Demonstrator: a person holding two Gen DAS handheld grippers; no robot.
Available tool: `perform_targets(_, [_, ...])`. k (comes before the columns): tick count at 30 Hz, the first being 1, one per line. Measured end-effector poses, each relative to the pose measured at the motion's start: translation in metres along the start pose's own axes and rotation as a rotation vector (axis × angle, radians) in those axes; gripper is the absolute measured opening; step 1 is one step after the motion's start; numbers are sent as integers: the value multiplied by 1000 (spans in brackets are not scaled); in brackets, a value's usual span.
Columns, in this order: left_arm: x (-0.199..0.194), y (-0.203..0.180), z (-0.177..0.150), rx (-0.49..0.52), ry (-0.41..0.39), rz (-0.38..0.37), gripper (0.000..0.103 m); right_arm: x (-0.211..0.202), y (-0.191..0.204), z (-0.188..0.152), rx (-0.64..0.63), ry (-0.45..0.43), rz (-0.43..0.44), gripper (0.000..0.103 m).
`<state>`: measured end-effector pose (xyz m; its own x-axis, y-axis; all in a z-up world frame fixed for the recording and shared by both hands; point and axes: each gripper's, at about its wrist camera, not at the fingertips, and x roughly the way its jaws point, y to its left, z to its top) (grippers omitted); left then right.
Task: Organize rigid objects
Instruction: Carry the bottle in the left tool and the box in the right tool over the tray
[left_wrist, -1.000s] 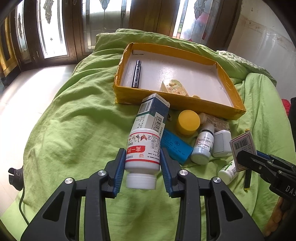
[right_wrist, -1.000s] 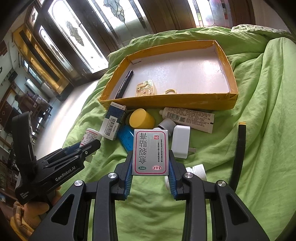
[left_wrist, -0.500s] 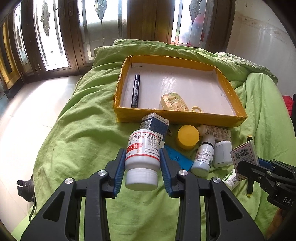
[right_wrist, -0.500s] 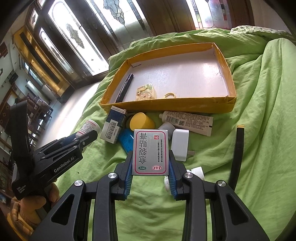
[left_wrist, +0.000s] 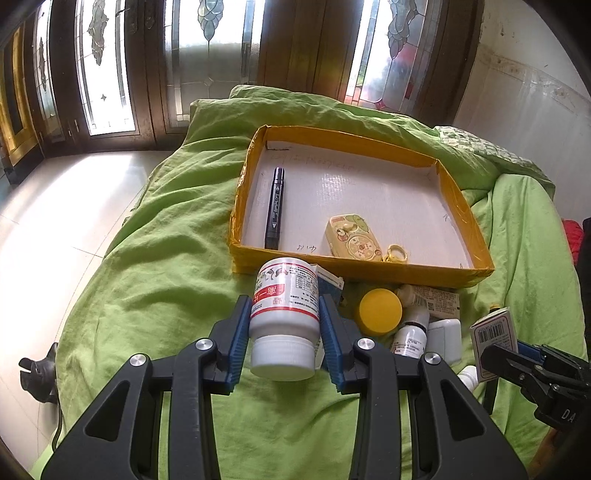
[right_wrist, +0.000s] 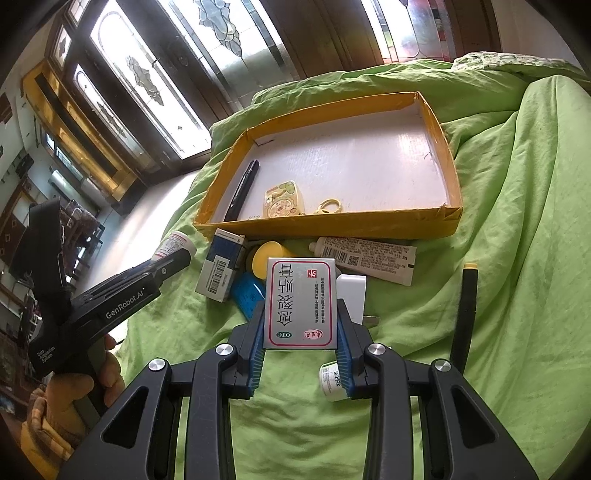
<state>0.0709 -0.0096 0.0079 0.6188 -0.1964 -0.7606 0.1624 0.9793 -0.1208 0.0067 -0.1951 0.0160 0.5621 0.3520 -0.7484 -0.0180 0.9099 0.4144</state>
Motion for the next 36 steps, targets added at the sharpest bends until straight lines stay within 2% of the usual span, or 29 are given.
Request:
perform_targets(7, [9, -1, 18, -16, -13, -27, 34, 1, 0, 14, 9, -9, 0, 30])
perform_targets(23, [53, -12, 69, -13, -6, -84, 34, 22, -17, 82, 87, -67, -34, 30])
perform_targets(31, [86, -11, 84, -22, 24, -97, 34, 56, -25, 108, 87, -39, -79, 30])
perform_targets(36, [102, -13, 80, -25, 47, -97, 34, 77, -28, 113, 73, -6, -104, 30])
